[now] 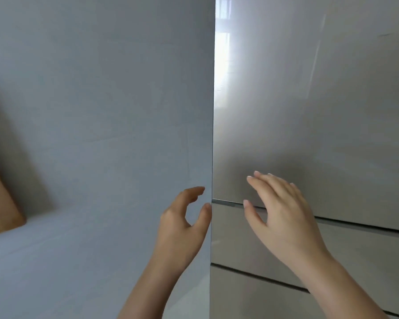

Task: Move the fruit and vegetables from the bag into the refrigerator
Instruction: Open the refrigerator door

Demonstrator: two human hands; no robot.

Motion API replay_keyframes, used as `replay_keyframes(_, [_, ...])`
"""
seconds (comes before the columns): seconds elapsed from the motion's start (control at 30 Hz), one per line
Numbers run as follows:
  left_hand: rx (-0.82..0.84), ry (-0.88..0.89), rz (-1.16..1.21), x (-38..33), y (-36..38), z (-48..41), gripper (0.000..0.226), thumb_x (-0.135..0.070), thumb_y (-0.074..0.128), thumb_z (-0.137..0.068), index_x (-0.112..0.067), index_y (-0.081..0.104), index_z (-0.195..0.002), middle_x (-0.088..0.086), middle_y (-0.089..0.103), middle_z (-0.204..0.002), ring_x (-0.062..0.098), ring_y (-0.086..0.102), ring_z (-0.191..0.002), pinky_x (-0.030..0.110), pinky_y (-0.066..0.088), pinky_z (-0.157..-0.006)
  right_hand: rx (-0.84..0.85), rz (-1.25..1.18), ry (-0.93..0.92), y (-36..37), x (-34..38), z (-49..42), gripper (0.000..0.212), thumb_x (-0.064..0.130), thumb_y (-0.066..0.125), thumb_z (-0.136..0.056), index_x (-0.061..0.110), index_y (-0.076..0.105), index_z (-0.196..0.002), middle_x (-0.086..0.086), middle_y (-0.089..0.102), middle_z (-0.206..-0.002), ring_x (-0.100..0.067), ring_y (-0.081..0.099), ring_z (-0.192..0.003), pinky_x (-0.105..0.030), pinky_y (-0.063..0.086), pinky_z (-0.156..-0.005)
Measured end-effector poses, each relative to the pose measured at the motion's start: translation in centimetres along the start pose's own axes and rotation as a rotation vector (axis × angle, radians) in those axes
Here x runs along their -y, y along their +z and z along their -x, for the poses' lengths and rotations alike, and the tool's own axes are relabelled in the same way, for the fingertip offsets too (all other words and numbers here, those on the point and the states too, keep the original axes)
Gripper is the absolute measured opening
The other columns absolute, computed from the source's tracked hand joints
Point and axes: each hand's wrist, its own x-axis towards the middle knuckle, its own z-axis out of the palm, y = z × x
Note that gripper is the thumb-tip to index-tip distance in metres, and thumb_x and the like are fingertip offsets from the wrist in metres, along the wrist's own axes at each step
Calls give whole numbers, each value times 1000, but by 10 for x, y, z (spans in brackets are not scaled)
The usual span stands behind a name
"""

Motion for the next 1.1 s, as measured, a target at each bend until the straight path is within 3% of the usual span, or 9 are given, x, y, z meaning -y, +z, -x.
replay_keyframes(0.33, [-2,-31,158,27,51,-117,31,-21,56,-88,-23,56,-119,-15,58,-116,1,51,-112,-5,35,-71,-62,105,92,44,-60,-55,45,34,39,-79,9,63,-109,-11,63,-118,-33,58,-111,-53,46,-87])
replay_keyframes(0.5, [37,-45,205,44,64,-150,38,-22,58,-88,-23,52,-125,-11,55,-122,6,49,-116,8,36,-80,-94,133,126,57,-64,-71,47,33,39,-79,8,62,-112,-13,61,-121,-34,56,-112,-52,45,-88])
replay_keyframes(0.6, [81,-51,271,48,70,-161,34,-19,60,-87,-28,53,-119,-11,58,-118,8,52,-115,27,40,-95,-114,155,132,63,-63,-75,47,33,40,-79,8,62,-112,-13,61,-121,-34,56,-113,-53,45,-89])
replay_keyframes(0.7, [99,-37,327,48,73,-170,30,-17,61,-86,-31,53,-111,-14,60,-114,7,55,-109,41,42,-99,-114,169,152,68,-62,-78,47,33,41,-78,9,62,-112,-12,61,-120,-33,56,-112,-52,45,-89])
replay_keyframes(0.97, [141,-44,443,48,79,-189,29,-19,64,-85,-38,52,-104,-12,61,-112,11,57,-107,33,48,-90,-63,198,177,71,-56,-80,47,34,41,-78,10,63,-112,-10,63,-118,-31,58,-110,-50,47,-88])
replay_keyframes(1.1, [132,-67,492,48,85,-185,35,-18,64,-85,-29,49,-114,-7,59,-115,12,56,-107,32,49,-90,-36,199,185,69,-55,-79,47,35,40,-78,10,63,-111,-9,64,-116,-30,59,-108,-50,47,-88])
